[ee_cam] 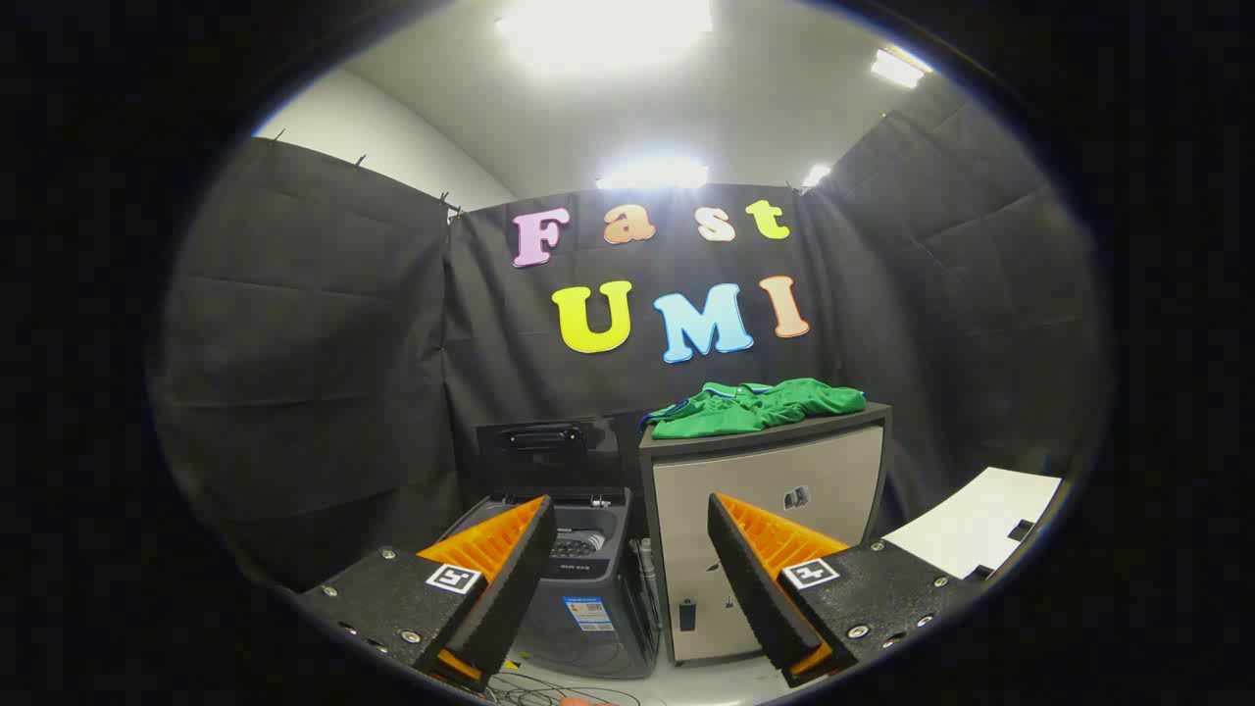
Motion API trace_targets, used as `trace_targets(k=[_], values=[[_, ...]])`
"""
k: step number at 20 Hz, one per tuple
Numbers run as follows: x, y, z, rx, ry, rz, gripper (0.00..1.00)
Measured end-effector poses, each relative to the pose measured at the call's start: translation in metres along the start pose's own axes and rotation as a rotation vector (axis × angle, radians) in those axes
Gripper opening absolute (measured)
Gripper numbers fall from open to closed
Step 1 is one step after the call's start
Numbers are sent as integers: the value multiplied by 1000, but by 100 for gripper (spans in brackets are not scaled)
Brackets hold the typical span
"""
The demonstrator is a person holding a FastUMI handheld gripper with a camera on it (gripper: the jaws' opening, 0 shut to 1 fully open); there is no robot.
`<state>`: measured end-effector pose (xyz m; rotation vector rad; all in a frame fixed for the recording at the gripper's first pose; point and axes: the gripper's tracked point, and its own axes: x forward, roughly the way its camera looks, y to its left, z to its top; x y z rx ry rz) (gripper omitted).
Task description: Put the clothes into the washing machine and then close the washing machine lid.
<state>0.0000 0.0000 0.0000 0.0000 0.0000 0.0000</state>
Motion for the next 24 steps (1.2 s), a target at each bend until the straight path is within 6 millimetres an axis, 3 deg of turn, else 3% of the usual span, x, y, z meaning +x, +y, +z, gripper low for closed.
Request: trace_targets(k=[21, 24], values=[[13, 3, -13, 17, 39, -9, 96], [15, -1, 0, 58, 15, -33, 96]])
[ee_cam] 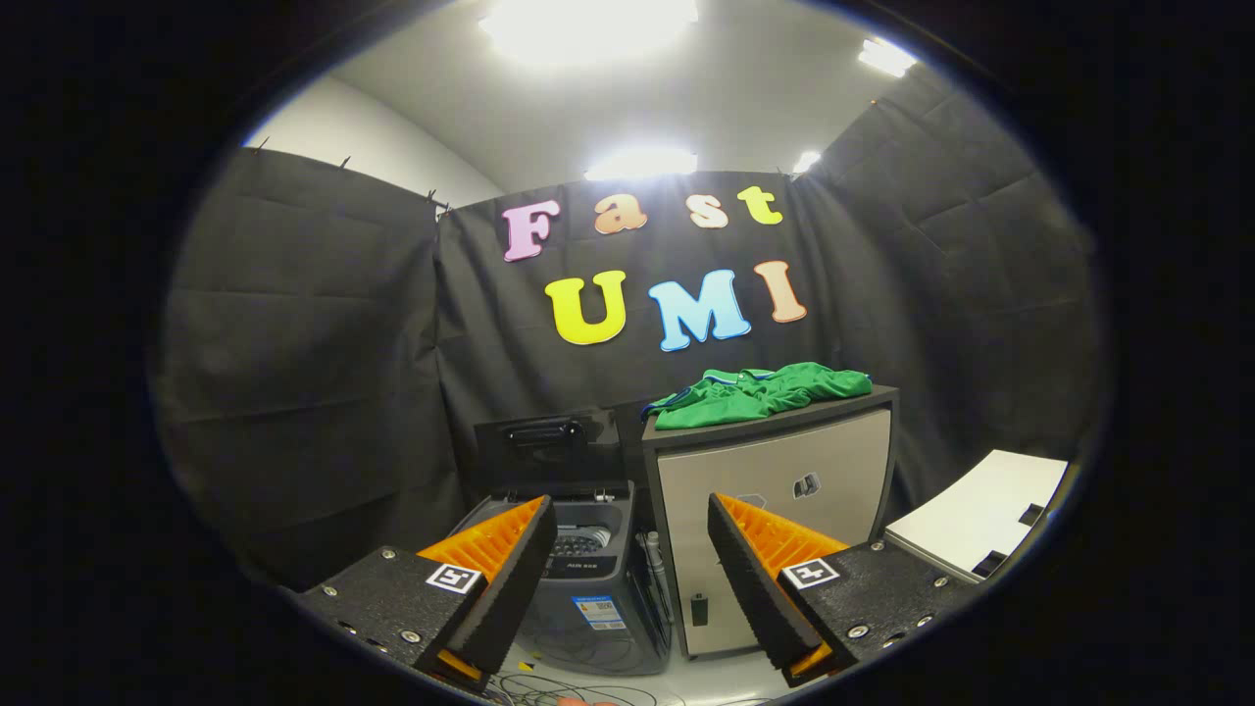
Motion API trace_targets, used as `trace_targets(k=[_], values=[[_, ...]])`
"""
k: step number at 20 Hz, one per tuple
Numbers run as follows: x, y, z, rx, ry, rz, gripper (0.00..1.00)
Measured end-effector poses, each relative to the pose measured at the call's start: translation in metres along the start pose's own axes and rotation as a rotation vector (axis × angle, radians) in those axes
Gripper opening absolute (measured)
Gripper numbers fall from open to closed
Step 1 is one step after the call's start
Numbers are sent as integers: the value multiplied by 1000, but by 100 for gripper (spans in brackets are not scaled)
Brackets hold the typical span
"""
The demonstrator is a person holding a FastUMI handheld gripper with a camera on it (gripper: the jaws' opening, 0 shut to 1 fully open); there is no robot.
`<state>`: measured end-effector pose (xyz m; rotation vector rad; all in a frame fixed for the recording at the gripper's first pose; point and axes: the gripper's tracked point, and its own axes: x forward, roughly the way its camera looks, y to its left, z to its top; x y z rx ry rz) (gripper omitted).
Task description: Put the clothes into the washing machine and then close the washing machine lid.
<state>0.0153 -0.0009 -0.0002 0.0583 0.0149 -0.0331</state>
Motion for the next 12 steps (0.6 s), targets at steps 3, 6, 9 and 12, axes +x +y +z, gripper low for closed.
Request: trace_targets(k=[3, 6, 9, 12], values=[[6, -6, 8, -12, -13, -40, 96], [14, -9, 27, -27, -26, -78, 96], [29, -22, 50, -69, -32, -140, 96], [54, -35, 77, -149, -27, -203, 96]])
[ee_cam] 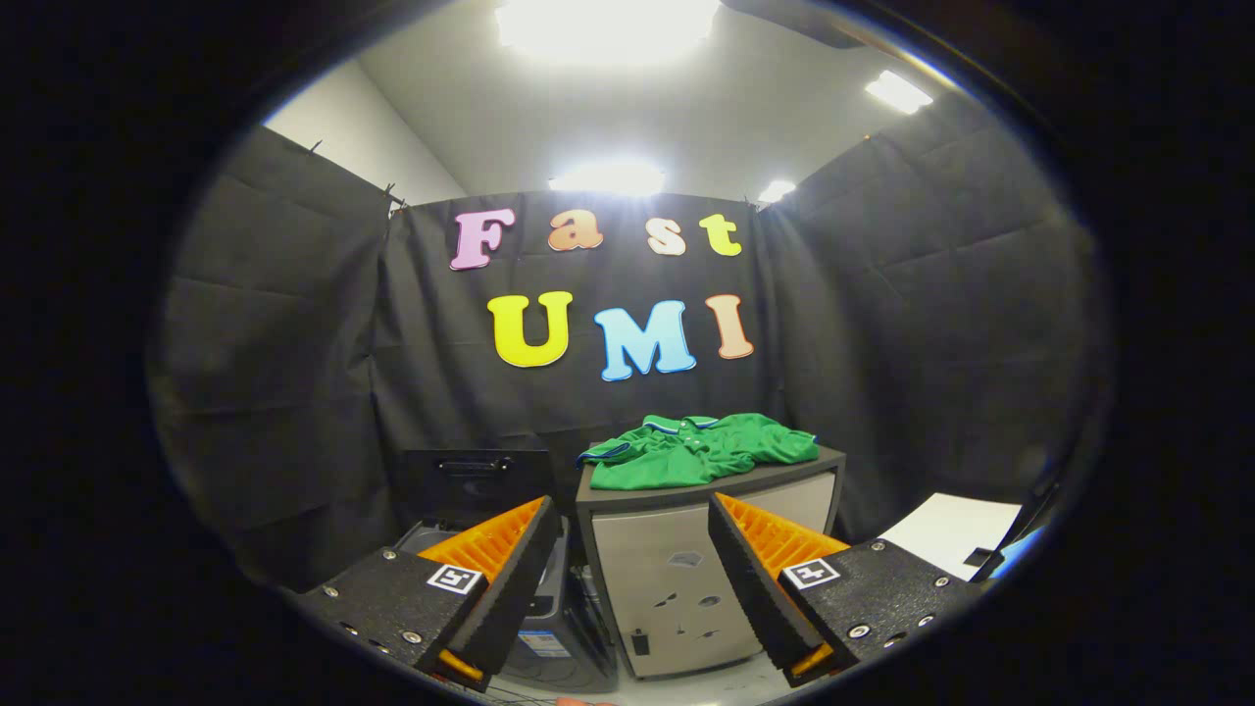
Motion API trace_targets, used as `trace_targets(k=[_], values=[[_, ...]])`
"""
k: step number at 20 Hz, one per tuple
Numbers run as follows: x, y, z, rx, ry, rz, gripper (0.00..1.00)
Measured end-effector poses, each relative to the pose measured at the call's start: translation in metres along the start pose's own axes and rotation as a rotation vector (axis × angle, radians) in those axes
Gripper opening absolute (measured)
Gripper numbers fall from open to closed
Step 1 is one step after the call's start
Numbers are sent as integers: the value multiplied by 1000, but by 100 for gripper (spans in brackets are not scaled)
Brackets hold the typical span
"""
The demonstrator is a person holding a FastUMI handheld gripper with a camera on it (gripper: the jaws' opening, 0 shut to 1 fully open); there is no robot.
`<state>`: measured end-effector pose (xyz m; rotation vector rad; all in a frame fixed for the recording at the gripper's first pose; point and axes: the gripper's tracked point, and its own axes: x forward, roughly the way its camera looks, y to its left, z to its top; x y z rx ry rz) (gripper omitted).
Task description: Put the clothes into the washing machine and then close the washing machine lid.
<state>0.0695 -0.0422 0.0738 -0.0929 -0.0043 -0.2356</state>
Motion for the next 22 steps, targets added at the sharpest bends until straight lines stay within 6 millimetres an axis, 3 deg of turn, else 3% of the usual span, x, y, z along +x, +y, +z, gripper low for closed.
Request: trace_targets(k=[5, 12, 22], values=[[60, -19, 36, -121, 4, -74, 96], [138, -42, 59, -103, 61, -83, 96], [232, -79, 27, -20, 211, -70, 96]])
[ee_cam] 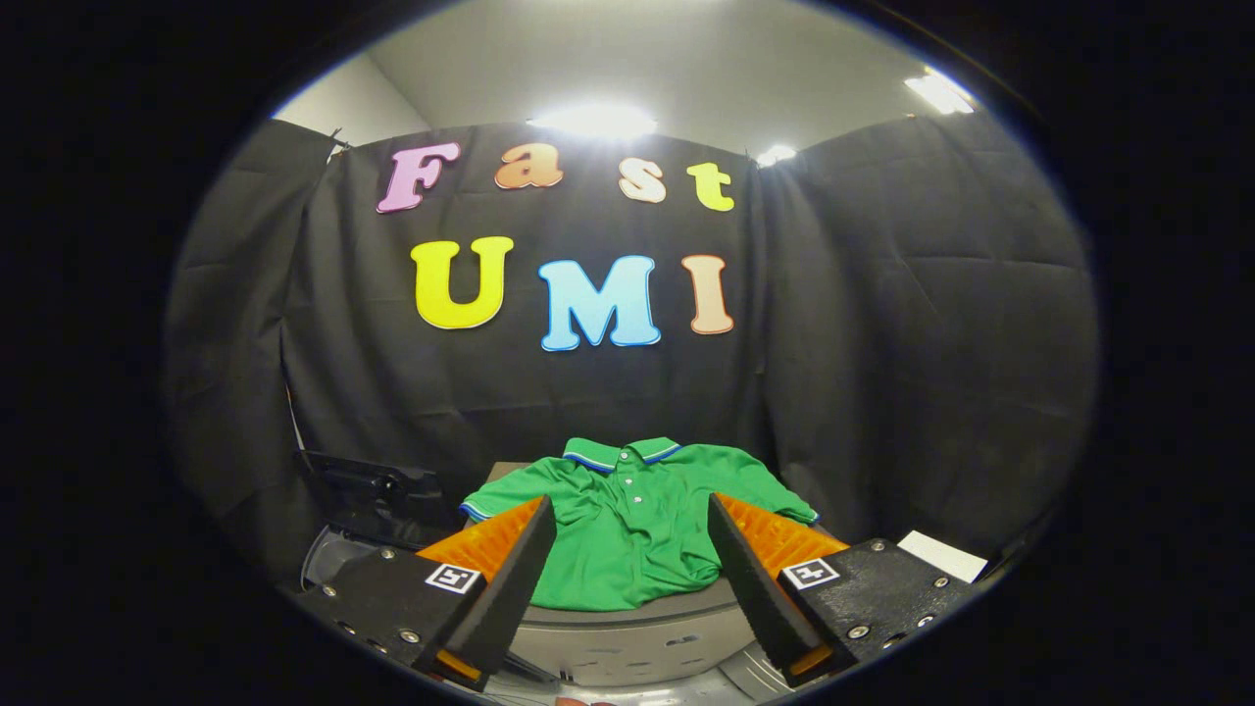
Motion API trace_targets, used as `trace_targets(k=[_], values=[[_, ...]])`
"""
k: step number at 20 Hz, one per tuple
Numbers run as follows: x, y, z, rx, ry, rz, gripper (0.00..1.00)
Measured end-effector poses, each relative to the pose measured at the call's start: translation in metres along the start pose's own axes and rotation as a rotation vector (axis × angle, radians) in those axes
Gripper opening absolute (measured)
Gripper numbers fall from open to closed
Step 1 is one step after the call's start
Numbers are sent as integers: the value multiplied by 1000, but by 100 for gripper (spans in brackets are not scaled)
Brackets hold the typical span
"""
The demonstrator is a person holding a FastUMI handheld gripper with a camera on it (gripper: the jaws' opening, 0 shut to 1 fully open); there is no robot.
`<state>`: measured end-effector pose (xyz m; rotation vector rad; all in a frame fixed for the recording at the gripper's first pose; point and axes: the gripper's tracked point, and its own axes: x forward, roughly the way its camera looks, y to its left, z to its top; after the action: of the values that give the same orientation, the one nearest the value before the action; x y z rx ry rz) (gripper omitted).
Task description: Put the clothes into the washing machine and then close the washing machine lid.
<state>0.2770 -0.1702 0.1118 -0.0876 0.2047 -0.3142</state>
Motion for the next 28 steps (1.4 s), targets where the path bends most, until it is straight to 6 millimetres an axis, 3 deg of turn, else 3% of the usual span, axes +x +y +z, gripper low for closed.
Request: trace_targets(k=[7, 11, 19, 26, 28], values=[[63, -22, -14, 20, 116, 5, 96], [97, -21, -34, -10, 214, 24, 96], [156, -19, -56, 28, 383, 93, 96], [172, -8, -96, 10, 552, 144, 96], [175, -8, -94, -38, 544, 139, 97]])
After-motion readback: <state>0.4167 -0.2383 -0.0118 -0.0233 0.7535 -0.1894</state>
